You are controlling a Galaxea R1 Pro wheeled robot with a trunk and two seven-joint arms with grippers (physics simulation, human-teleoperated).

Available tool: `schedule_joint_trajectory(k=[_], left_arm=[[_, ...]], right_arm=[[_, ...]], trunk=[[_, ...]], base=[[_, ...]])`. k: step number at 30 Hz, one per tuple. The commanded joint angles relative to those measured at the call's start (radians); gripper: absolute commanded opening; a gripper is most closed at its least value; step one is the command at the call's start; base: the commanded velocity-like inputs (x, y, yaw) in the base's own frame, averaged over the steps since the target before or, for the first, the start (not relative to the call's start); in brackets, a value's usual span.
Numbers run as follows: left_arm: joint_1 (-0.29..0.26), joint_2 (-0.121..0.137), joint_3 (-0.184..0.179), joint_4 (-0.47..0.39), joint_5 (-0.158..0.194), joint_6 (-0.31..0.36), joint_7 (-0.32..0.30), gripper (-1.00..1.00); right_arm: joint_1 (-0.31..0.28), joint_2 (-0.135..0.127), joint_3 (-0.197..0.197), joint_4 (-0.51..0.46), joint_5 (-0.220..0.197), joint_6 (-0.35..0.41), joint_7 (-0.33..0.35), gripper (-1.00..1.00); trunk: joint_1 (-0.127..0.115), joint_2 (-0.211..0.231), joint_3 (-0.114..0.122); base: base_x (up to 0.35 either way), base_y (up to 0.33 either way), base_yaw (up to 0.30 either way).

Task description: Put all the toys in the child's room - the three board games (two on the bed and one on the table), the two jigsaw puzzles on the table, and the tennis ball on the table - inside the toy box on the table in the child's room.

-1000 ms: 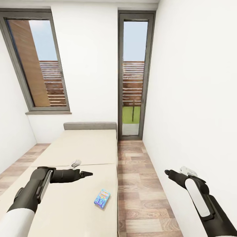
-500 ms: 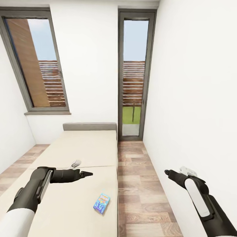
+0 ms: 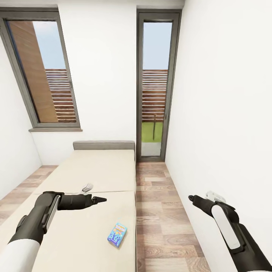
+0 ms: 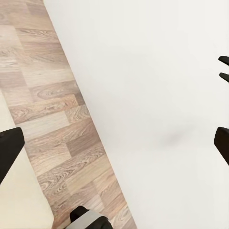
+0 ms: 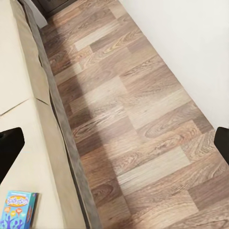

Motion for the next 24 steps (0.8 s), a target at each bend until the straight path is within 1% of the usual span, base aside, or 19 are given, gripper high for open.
schedule_joint_trajectory(k=[1,4,6,8,9,10,11,12,13,14,15,16,17,19,20,24], left_arm=[[-0.001,-0.001,0.002,0.000,-0.010,0.007,-0.010,1.00],[-0.001,-0.006,0.002,0.000,-0.011,0.006,-0.008,1.00],[-0.001,-0.010,0.002,0.000,-0.011,0.007,0.001,1.00],[-0.001,-0.014,0.002,0.000,-0.012,0.006,0.021,1.00],[-0.001,-0.016,0.002,0.000,-0.012,0.006,0.040,1.00],[-0.001,-0.017,0.002,0.000,-0.012,0.007,0.050,1.00],[-0.001,-0.020,0.002,0.000,-0.011,0.007,0.070,1.00],[-0.001,-0.021,0.002,0.000,-0.011,0.007,0.078,1.00],[-0.001,-0.024,0.002,0.000,-0.011,0.007,0.094,1.00],[-0.001,-0.026,0.002,0.000,-0.011,0.006,0.100,1.00],[-0.001,-0.031,0.002,0.000,-0.011,0.006,0.110,1.00],[-0.001,-0.033,0.002,0.000,-0.012,0.006,0.115,1.00],[-0.001,-0.038,0.002,0.000,-0.012,0.006,0.124,1.00],[-0.001,-0.045,0.002,0.000,-0.012,0.005,0.140,1.00],[-0.001,-0.047,0.002,0.002,-0.012,0.002,0.148,1.00],[-0.001,-0.066,0.003,0.006,-0.011,-0.025,0.204,1.00]], right_arm=[[0.000,0.000,0.001,-0.001,-0.011,0.002,-0.009,1.00],[0.000,0.000,0.002,0.004,-0.011,0.003,-0.010,1.00],[0.000,0.001,0.004,0.030,-0.011,0.005,-0.011,1.00],[0.000,0.003,0.007,0.090,-0.010,0.007,-0.012,1.00],[-0.001,0.003,0.010,0.147,-0.009,0.006,-0.012,1.00],[-0.003,0.004,0.011,0.180,-0.008,0.005,-0.012,1.00],[-0.009,0.003,0.012,0.248,-0.006,0.003,-0.012,1.00],[-0.015,0.003,0.013,0.281,-0.005,0.001,-0.012,1.00],[-0.033,0.003,0.014,0.346,-0.004,-0.005,-0.012,1.00],[-0.044,0.003,0.014,0.377,-0.003,-0.010,-0.012,1.00],[-0.065,0.003,0.016,0.435,-0.003,-0.024,-0.012,1.00],[-0.074,0.003,0.016,0.463,-0.003,-0.033,-0.012,1.00],[-0.092,0.003,0.017,0.515,-0.002,-0.049,-0.012,1.00],[-0.111,0.003,0.017,0.571,0.003,-0.065,-0.011,1.00],[-0.115,0.003,0.018,0.583,0.006,-0.068,-0.011,1.00],[-0.129,0.008,0.018,0.619,0.047,-0.076,-0.011,1.00]], trunk=[[0.000,-0.001,-0.001],[0.000,-0.001,-0.001],[0.000,-0.001,-0.001],[0.000,-0.001,-0.001],[0.000,-0.001,-0.001],[0.000,-0.001,-0.001],[0.000,-0.001,-0.001],[0.000,-0.001,-0.001],[0.000,-0.001,-0.001],[0.000,-0.001,-0.001],[0.000,-0.001,-0.001],[0.000,-0.001,-0.001],[0.000,-0.001,-0.001],[0.000,-0.001,-0.001],[0.000,-0.001,-0.001],[0.000,-0.001,-0.001]], base=[[0.000,0.000,0.000],[0.000,0.000,0.000],[0.000,0.000,0.000],[0.000,0.000,0.000],[0.000,0.000,0.000],[0.000,0.000,0.000],[0.000,0.000,0.000],[0.000,0.000,0.000],[0.000,0.000,0.000],[0.000,0.000,0.000],[0.000,0.000,0.000],[0.000,0.000,0.000],[0.000,0.000,0.000],[0.000,0.000,0.000],[0.000,0.000,0.000],[0.000,0.000,0.000]])
